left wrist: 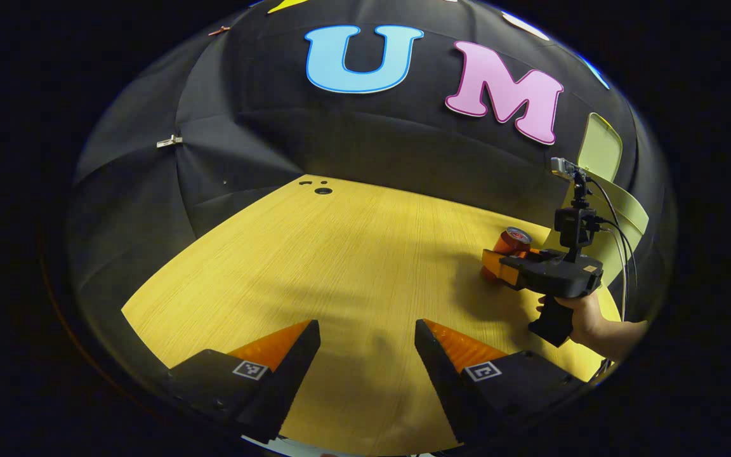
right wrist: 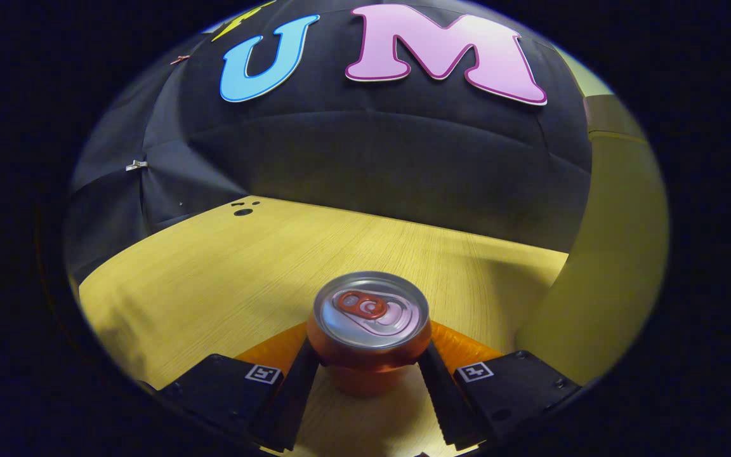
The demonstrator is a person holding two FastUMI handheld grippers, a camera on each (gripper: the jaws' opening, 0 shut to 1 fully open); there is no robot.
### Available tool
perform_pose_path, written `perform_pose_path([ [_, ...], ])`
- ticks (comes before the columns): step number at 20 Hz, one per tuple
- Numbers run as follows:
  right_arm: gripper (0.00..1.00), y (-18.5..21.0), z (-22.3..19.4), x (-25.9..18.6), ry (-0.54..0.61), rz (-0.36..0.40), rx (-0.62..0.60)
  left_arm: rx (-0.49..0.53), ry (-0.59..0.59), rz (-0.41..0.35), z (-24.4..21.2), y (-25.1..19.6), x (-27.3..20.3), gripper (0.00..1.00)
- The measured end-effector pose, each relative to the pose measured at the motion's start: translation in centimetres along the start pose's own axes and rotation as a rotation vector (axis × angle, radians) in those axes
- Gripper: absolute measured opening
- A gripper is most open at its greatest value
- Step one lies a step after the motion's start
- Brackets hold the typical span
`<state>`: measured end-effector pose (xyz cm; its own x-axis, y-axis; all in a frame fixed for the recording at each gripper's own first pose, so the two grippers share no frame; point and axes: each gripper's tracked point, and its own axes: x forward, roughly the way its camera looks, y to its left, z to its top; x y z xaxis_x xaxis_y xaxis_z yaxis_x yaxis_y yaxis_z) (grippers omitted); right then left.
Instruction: Press the lid of the desktop garbage bin to open it, pick up the crumpled paper on the desktop and throw it into the bin, then pick up the pop can on the desktop and drop it into the bin, and finally close the garbage bin lid.
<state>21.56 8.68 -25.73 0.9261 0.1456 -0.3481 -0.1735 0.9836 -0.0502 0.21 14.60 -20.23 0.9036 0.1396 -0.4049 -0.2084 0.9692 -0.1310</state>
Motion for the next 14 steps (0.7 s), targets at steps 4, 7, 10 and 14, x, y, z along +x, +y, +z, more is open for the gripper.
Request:
perform_pose_path([
  [4,0.82,0.3,1.7,-1.2,-0.021,0.001,-0.048,-0.002,-0.009,-0.007,0.3,-0.4,-0.5,0.96],
  [7,0.83,0.7,4.0,-3.0,-0.038,0.016,-0.077,-0.004,-0.023,-0.021,0.8,-1.2,-1.0,0.96],
  [10,0.83,0.7,7.4,-5.6,-0.077,0.022,-0.107,-0.003,-0.037,-0.038,1.3,-2.0,-1.4,0.96],
  [14,0.82,0.5,11.5,-9.2,-0.108,0.021,-0.125,0.005,-0.059,-0.075,2.6,-3.2,-2.5,0.96],
])
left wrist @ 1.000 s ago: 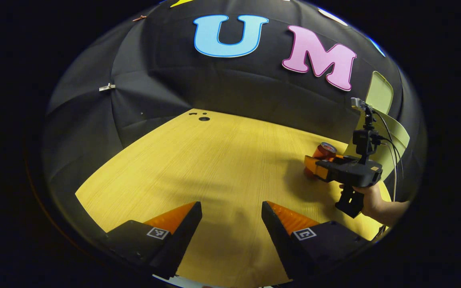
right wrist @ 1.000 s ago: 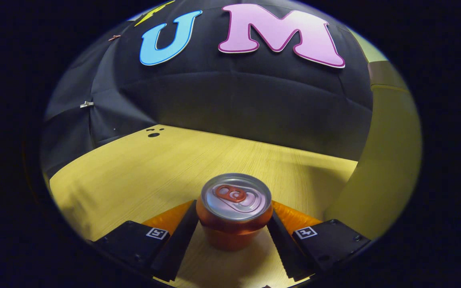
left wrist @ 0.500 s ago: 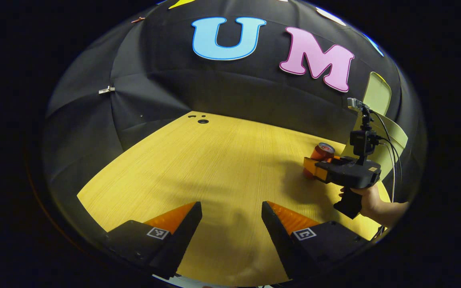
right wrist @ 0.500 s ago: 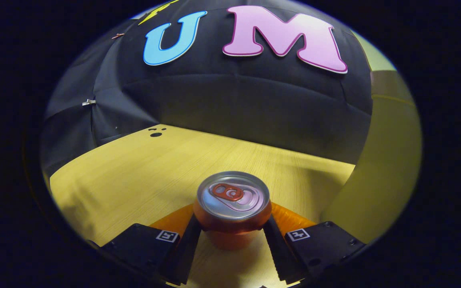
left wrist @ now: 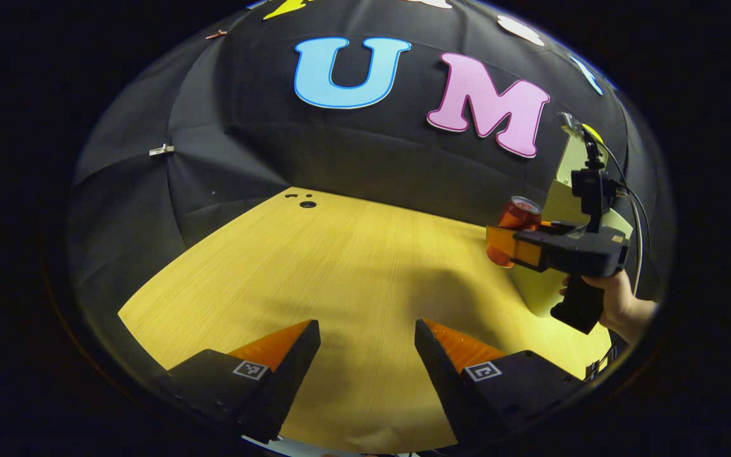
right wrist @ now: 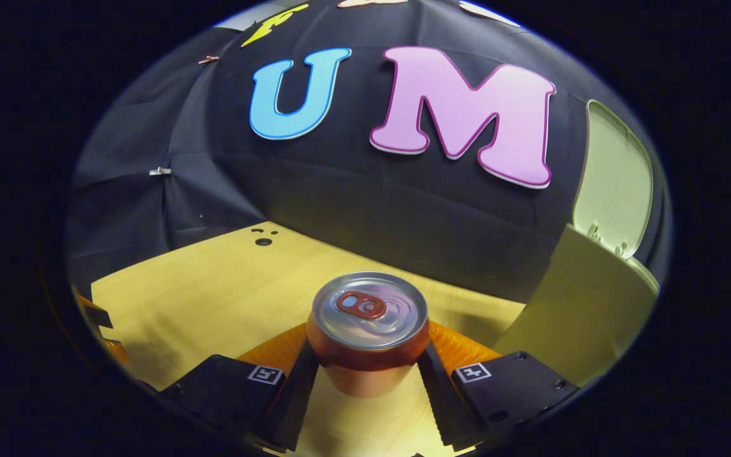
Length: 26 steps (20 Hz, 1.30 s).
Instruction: Press the lid of the desktop garbage bin to open it, pick up the crumpled paper on the desktop and throw it into the bin, then pick up the pop can on the desktop and drop it into the bin, and finally close the garbage bin lid.
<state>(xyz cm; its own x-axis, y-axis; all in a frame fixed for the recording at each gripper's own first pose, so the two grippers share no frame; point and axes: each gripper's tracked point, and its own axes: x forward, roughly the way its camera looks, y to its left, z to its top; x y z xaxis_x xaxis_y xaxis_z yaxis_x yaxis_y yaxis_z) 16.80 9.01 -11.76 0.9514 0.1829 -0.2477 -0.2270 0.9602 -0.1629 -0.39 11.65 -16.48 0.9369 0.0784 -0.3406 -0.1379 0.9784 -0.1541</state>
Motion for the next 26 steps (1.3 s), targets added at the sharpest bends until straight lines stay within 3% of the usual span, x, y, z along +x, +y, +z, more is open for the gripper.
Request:
perform_pose_path([
  [6,0.82,-2.7,6.2,-4.1,-0.054,-0.046,-0.009,0.005,-0.024,-0.058,2.1,-1.4,-1.1,0.96],
  [14,0.82,-10.1,13.5,-9.6,-0.141,-0.197,0.010,0.039,-0.078,-0.125,5.5,-2.7,-2.6,0.96],
  [19,0.78,-16.0,15.8,-12.5,-0.192,-0.286,0.036,0.051,-0.072,-0.124,5.8,-2.5,-3.4,0.96],
  [20,0.82,-17.1,15.9,-12.9,-0.192,-0.301,0.041,0.048,-0.070,-0.124,5.7,-2.7,-3.5,0.96],
  [26,0.82,-23.2,15.0,-14.0,-0.191,-0.365,0.072,0.080,-0.069,-0.134,7.0,-5.5,-2.8,0.96],
])
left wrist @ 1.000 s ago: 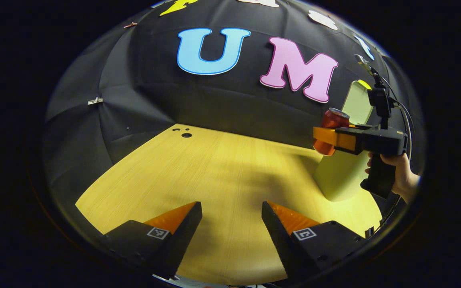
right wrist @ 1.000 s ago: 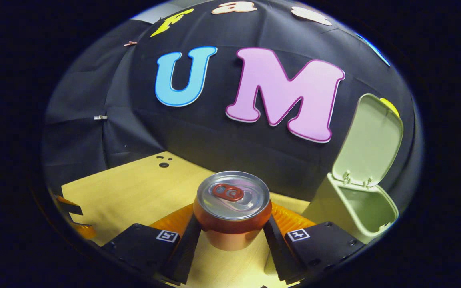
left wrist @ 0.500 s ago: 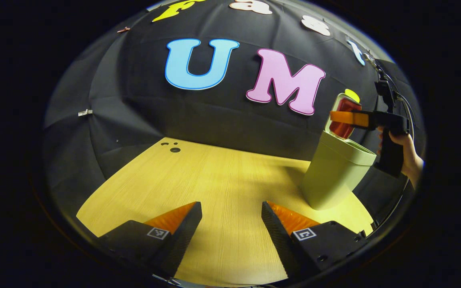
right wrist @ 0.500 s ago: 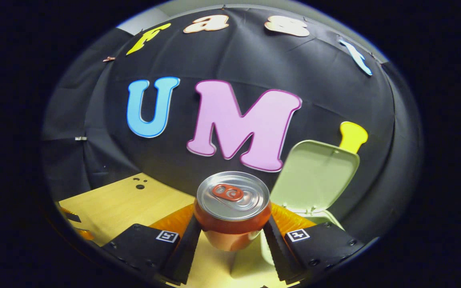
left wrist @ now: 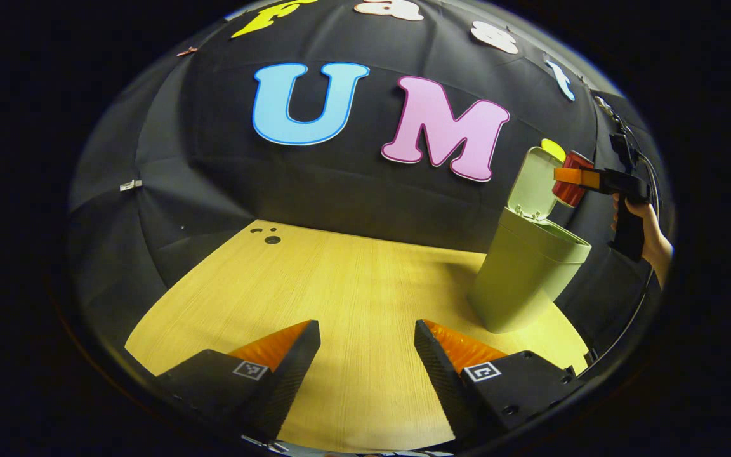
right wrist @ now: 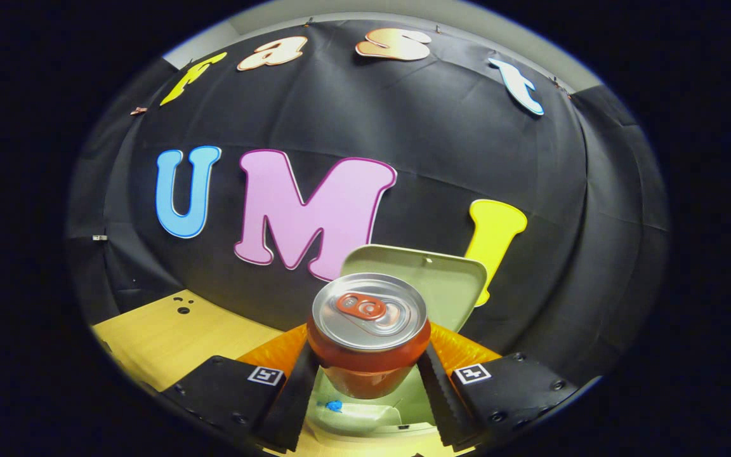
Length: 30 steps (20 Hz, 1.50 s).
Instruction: Press the lid of the desktop garbage bin to open it, pick up the crumpled paper on the desktop and throw it into the bin, then pick up the pop can on the desktop and drop it into the bin, and finally close the garbage bin lid.
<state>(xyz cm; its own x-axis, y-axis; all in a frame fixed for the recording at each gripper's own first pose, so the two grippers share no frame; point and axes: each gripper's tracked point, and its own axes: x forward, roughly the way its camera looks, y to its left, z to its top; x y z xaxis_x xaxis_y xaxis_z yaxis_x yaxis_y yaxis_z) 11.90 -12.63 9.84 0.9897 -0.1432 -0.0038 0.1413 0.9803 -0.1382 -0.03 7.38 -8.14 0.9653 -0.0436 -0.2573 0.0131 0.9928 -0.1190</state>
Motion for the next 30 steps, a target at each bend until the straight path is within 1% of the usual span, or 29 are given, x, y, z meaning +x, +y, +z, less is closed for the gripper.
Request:
perform_pose_path([
  [2,0.82,-1.7,-1.3,0.7,0.023,-0.008,0.006,0.018,0.012,0.025,0.3,-0.8,1.2,0.96],
  [5,0.82,-3.5,-3.3,1.5,0.054,-0.008,0.019,0.006,0.012,-0.002,1.1,-4.1,3.0,0.96],
  [8,0.82,-4.5,-5.3,2.1,0.088,0.007,0.019,0.030,0.010,-0.012,1.7,-6.4,4.6,0.96],
  [11,0.82,-4.6,-6.6,2.6,0.112,0.028,0.030,0.044,0.025,-0.039,1.3,-8.6,5.9,0.96],
  [13,0.82,-4.7,-7.5,2.9,0.121,0.035,0.027,0.046,0.044,-0.036,0.7,-9.4,6.5,0.96],
  [15,0.83,-4.1,-8.2,3.1,0.135,0.059,0.035,0.039,0.052,-0.038,0.3,-10.2,7.0,0.96],
  [21,0.84,-2.8,-9.6,3.9,0.149,0.117,0.034,0.022,0.078,0.001,-0.5,-10.8,7.2,0.96],
  [22,0.85,-2.7,-9.7,4.2,0.146,0.123,0.032,0.021,0.080,0.012,-0.7,-10.7,7.3,0.96],
  [25,0.86,-1.5,-10.4,4.7,0.156,0.175,0.046,0.012,0.092,0.059,-1.3,-10.5,7.0,0.96],
  [26,0.89,-1.3,-10.7,4.8,0.160,0.187,0.047,0.003,0.093,0.073,-1.5,-10.5,6.7,0.96],
  [27,0.91,-1.2,-10.8,5.0,0.162,0.196,0.047,-0.007,0.091,0.087,-1.6,-10.5,6.4,0.96],
  [28,0.96,-1.1,-10.7,5.0,0.159,0.205,0.049,-0.016,0.091,0.099,-1.7,-10.5,6.2,0.96],
  [30,0.98,-1.0,-10.0,4.9,0.141,0.211,0.053,-0.035,0.082,0.117,-1.7,-10.7,5.6,0.96],
])
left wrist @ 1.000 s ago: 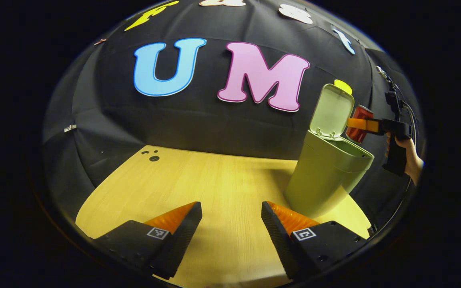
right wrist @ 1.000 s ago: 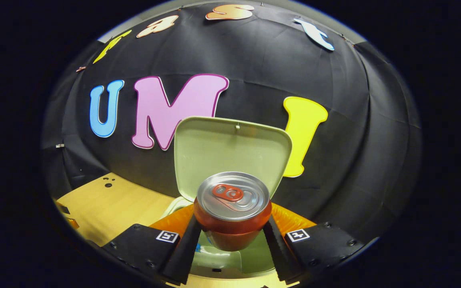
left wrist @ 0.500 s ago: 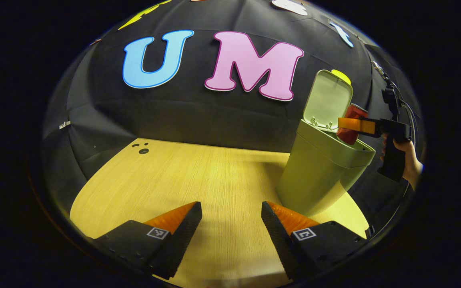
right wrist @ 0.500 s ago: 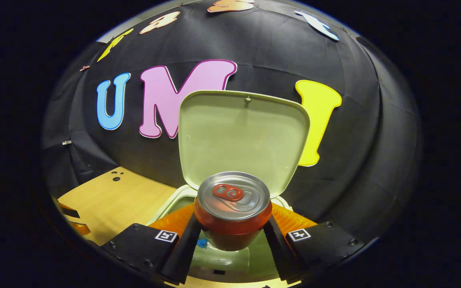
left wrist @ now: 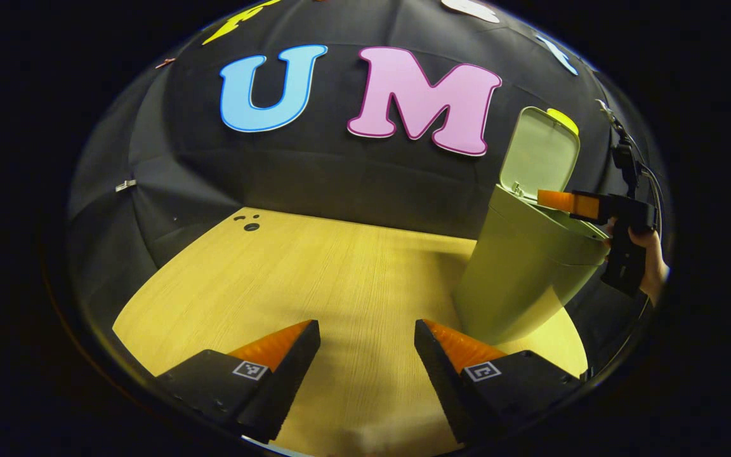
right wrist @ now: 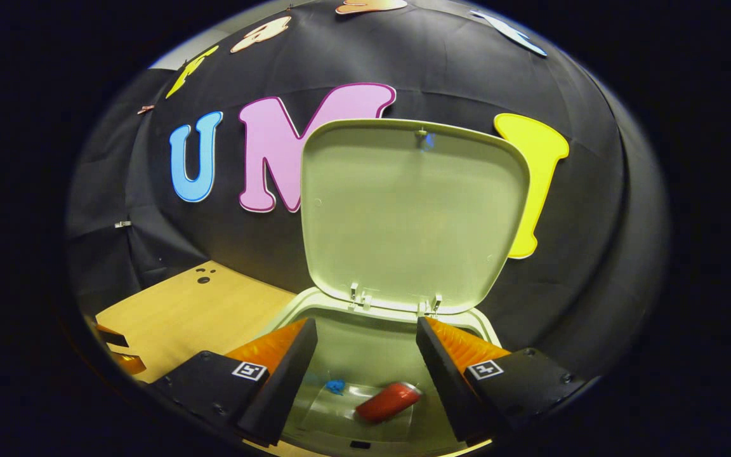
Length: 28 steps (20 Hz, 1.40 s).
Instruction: Press the lid of the desktop garbage bin to open it, pick up the crumpled paper on the desktop and throw it into the bin, then pick up the pop can on the desktop and drop it into the bin, and finally close the garbage bin lid.
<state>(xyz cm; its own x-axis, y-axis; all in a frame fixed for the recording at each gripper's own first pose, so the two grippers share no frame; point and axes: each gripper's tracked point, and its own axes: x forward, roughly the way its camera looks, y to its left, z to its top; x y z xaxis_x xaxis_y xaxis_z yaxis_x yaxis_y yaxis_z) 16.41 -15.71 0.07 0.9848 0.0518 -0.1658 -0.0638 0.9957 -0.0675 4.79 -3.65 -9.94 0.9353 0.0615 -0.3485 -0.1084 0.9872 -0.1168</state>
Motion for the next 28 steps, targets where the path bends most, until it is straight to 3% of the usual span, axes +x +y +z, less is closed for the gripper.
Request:
perform_pose_path([
  [10,0.97,-1.1,11.5,-3.9,-0.182,-0.073,-0.001,0.011,-0.027,-0.030,-0.5,2.8,-3.3,0.96],
  [17,0.97,-3.1,17.8,-3.8,-0.246,-0.125,-0.011,-0.043,-0.046,0.011,-2.0,5.7,-5.5,0.96],
  [23,0.97,-3.9,20.9,-0.9,-0.225,-0.138,-0.015,-0.133,-0.043,0.060,-3.6,7.7,-6.7,0.96],
  [28,0.97,-4.1,20.8,2.5,-0.142,-0.139,-0.004,-0.171,-0.065,0.109,-3.9,9.0,-7.7,0.96],
])
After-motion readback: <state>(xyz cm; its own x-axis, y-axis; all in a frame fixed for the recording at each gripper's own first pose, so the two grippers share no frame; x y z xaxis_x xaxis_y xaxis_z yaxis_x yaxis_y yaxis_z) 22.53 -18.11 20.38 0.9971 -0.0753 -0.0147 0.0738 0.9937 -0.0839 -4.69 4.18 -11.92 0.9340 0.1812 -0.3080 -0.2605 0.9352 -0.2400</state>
